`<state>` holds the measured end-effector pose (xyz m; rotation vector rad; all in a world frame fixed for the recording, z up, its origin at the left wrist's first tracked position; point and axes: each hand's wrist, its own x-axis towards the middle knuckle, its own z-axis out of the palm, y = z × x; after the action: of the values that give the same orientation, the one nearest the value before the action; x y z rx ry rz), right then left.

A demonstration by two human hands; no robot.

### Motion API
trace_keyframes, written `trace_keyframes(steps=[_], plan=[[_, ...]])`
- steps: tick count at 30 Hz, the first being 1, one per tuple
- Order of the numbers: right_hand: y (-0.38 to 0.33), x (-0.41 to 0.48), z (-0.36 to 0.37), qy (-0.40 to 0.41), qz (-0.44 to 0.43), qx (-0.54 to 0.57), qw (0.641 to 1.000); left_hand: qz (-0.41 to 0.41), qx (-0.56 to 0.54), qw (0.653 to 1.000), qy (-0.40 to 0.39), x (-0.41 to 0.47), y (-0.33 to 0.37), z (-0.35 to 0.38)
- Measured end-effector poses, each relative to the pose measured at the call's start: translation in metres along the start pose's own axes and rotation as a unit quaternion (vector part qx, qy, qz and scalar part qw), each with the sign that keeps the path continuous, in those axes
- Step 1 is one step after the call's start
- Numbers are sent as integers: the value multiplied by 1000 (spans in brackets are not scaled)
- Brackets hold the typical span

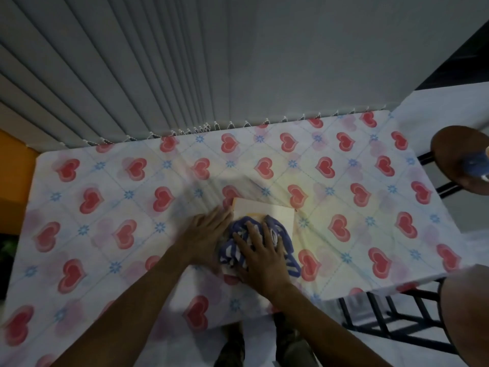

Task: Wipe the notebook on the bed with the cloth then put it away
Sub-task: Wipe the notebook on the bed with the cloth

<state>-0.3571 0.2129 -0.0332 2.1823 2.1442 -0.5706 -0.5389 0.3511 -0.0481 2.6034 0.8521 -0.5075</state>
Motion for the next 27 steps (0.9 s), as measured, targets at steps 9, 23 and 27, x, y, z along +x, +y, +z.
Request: trace_keyframes(steps=[9, 23, 27], plan=[[8, 45, -12, -11, 35, -2, 999, -10, -5, 1000, 17, 0, -2, 2], [18, -15, 4, 5, -66, 2, 998, -17, -2, 999, 43, -5, 3, -2], [26, 19, -16, 35, 28, 43, 998, -8, 9, 1000, 16, -2, -1, -2]])
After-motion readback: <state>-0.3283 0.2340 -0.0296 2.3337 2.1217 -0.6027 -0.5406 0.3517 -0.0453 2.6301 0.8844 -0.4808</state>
